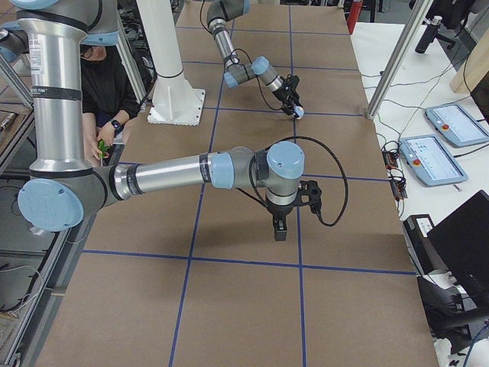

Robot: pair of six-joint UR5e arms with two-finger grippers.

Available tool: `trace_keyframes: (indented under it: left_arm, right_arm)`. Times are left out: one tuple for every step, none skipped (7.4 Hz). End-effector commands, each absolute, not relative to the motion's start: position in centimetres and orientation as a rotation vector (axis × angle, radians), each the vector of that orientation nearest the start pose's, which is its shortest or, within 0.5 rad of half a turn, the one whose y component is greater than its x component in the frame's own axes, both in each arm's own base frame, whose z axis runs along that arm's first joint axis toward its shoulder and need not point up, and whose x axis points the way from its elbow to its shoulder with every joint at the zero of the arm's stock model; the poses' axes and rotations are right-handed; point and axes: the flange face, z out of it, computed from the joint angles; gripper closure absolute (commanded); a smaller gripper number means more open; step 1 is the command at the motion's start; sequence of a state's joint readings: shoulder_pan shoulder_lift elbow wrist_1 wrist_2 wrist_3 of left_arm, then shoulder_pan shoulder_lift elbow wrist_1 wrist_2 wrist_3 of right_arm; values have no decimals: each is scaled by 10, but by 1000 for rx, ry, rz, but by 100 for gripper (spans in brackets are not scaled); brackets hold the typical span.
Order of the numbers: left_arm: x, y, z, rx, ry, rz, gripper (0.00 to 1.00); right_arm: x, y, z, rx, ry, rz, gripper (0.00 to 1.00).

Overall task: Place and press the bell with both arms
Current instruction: 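Lower the bell onto the grid crossing with the left gripper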

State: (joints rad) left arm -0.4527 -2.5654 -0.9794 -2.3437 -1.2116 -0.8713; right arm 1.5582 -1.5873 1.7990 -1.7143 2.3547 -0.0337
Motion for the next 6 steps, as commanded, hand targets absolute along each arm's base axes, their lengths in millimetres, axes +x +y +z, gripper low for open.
trace_keyframes:
  left_arm:
    - [684, -525, 196, 889, 778, 16, 100]
    - [682, -528, 198, 887, 774, 14, 100]
    - [681, -530, 199, 886, 775, 13, 100]
    - [680, -530, 198, 887, 778, 11, 100]
    - [679, -530, 200, 887, 780, 11, 100]
    - [679, -530, 202, 886, 777, 11, 59]
  right_arm:
    - [57, -483, 569, 73, -783, -69, 0]
    - [57, -483, 568, 75, -784, -71, 0]
    - [57, -483, 566, 78, -784, -73, 0]
    - [57, -482, 565, 81, -784, -74, 0]
    - [57, -482, 564, 83, -784, -74, 0]
    - [57, -483, 563, 84, -784, -75, 0]
